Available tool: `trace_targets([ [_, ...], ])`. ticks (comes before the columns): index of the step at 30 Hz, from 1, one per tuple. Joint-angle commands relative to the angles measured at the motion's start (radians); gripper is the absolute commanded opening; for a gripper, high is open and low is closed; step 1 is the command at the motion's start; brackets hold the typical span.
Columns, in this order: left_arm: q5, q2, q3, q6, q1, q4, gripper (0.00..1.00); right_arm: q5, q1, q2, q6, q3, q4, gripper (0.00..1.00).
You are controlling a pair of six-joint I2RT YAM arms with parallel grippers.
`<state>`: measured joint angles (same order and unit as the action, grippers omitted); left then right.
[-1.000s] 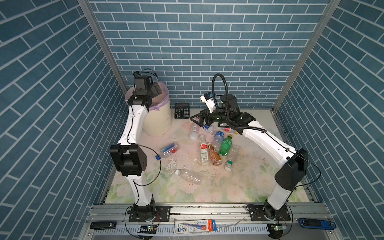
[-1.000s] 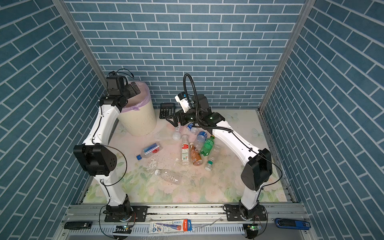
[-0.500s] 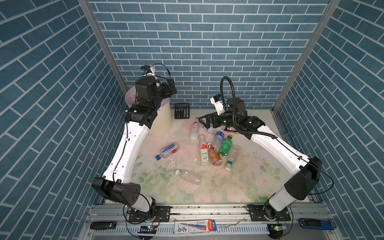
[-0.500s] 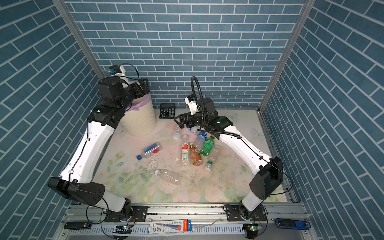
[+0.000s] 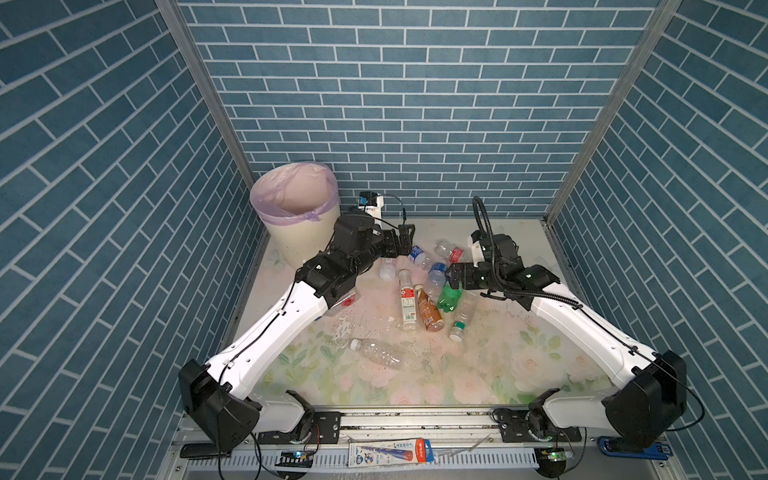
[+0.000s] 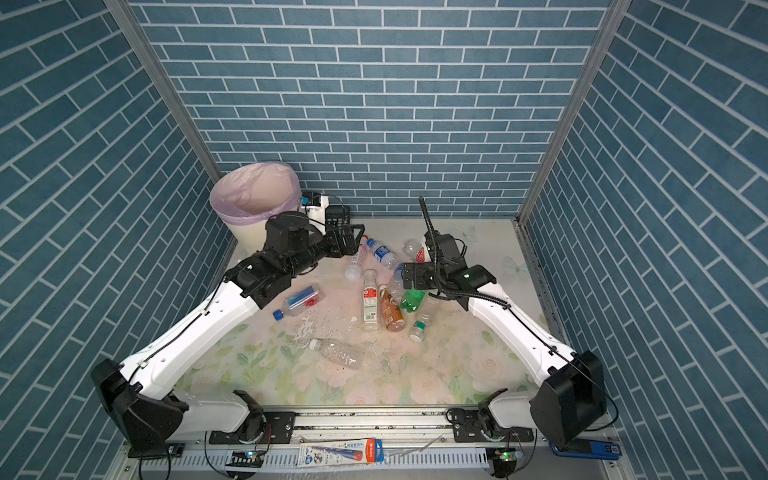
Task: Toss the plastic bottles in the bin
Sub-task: 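Bring the left gripper back over the bottles while the right gripper lowers, then close the right gripper on the clear bottle beside the green Sprite bottle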
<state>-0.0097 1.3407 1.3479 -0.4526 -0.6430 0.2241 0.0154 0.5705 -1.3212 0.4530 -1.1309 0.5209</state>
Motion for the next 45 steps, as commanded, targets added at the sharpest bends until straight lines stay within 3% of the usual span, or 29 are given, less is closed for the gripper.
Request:
trace_targets([
  [1,0.037,0.003,-0.07,-0.04,-0.035,-0.075,0.99,-0.072,0.001,0.026,0.077,0.08,0.039,0.99],
  [9,0.123,0.027,-0.247,-0.139,-0.062,-0.216,0.99,-0.08,0.002,-0.04,0.17,0.21,-0.019,0.98],
  [13,0.156,0.061,-0.266,-0.159,-0.064,-0.235,0.99,-0.06,0.002,-0.058,0.195,0.253,-0.069,0.92],
  [24,0.132,0.071,-0.22,-0.1,-0.057,-0.168,0.99,-0.086,0.002,-0.232,0.19,0.2,-0.062,0.86],
  [28,0.141,0.069,-0.23,-0.101,-0.057,-0.169,0.99,-0.115,0.002,-0.226,0.199,0.222,-0.061,0.8],
  [36,0.161,0.103,-0.252,-0.145,-0.057,-0.189,0.99,-0.155,-0.007,-0.193,0.183,0.256,-0.039,0.54],
  [45,0.162,0.119,-0.227,-0.16,-0.057,-0.164,0.99,-0.12,-0.053,-0.167,0.138,0.274,-0.038,0.44],
])
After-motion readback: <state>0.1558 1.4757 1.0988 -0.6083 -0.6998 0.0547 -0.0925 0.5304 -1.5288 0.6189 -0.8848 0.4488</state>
